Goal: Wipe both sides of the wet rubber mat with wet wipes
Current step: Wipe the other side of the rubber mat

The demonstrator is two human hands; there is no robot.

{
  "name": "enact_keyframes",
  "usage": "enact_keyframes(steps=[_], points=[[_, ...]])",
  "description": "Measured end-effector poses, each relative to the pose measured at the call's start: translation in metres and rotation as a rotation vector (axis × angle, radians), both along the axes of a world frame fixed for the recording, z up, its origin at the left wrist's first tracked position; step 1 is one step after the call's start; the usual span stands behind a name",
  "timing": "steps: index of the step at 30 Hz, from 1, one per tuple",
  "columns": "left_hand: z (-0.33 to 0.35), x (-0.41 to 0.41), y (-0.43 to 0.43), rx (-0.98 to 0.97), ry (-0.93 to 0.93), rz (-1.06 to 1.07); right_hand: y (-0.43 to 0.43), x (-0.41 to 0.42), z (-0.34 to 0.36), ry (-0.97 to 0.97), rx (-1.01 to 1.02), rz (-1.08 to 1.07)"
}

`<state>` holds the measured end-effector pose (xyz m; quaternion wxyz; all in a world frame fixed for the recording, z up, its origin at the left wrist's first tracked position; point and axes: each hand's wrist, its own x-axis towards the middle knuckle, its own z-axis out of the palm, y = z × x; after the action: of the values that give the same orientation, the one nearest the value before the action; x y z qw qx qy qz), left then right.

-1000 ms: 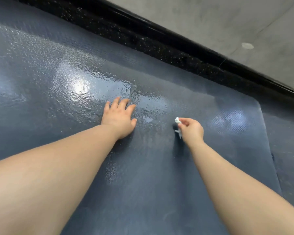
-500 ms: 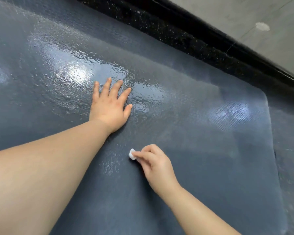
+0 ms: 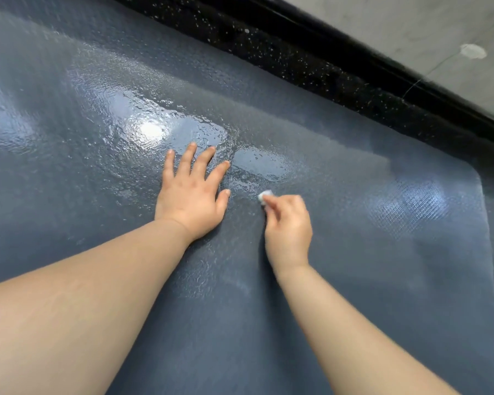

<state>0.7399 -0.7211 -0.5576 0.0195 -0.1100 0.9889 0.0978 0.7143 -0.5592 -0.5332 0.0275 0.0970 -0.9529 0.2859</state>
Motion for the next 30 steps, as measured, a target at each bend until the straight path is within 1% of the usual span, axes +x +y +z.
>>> enact_keyframes(steps=[1,3,5,6,7,9,11,13,15,18,19,20,22,24,26,27,28,30], points=[[0.003,0.000,0.000,0.009,0.009,0.002,0.001,0.016,0.004,0.001,0.010,0.116],[0.006,0.001,0.000,0.037,0.029,0.014,0.008,0.035,0.013,-0.119,0.013,0.292],[0.010,-0.001,0.000,0.074,0.060,0.036,0.018,0.033,0.023,-0.223,-0.043,0.358],[0.012,-0.003,0.000,0.093,0.089,0.050,0.023,0.025,0.026,-0.224,-0.085,0.315],[0.015,-0.009,0.000,0.108,0.122,0.064,0.029,0.012,0.029,-0.206,-0.121,0.225],[0.019,-0.027,0.001,0.114,0.164,0.066,0.041,-0.023,0.032,-0.168,-0.163,-0.022],[0.018,-0.046,0.002,0.105,0.134,0.041,0.049,-0.061,0.032,-0.144,-0.151,-0.214],[0.010,-0.058,0.000,0.082,0.055,0.037,0.052,-0.091,0.029,-0.120,-0.102,-0.299],[0.000,-0.060,-0.001,0.018,-0.006,0.027,0.052,-0.110,0.019,-0.132,-0.071,-0.325],[-0.004,-0.059,-0.001,-0.017,0.004,0.020,0.039,-0.108,0.007,-0.167,-0.042,-0.337],[-0.002,-0.059,-0.001,-0.025,0.001,0.019,0.033,-0.099,0.006,-0.146,-0.029,-0.309],[-0.001,-0.059,0.000,-0.038,-0.006,0.016,0.026,-0.086,0.005,-0.110,-0.024,-0.235],[0.000,-0.059,0.002,-0.066,-0.024,0.016,0.015,-0.053,0.005,-0.052,-0.033,0.006],[0.001,-0.058,0.004,-0.084,-0.033,0.019,0.010,-0.025,0.010,-0.072,-0.035,0.240],[0.001,-0.057,0.005,-0.089,-0.039,0.020,0.012,-0.023,0.016,-0.101,-0.067,0.348],[0.002,-0.058,0.005,-0.087,-0.043,0.021,0.013,-0.032,0.019,-0.099,-0.097,0.328],[0.003,-0.058,0.004,-0.086,-0.048,0.022,0.014,-0.047,0.023,-0.097,-0.127,0.255],[0.003,-0.058,0.004,-0.087,-0.051,0.021,0.018,-0.088,0.029,-0.093,-0.174,0.040]])
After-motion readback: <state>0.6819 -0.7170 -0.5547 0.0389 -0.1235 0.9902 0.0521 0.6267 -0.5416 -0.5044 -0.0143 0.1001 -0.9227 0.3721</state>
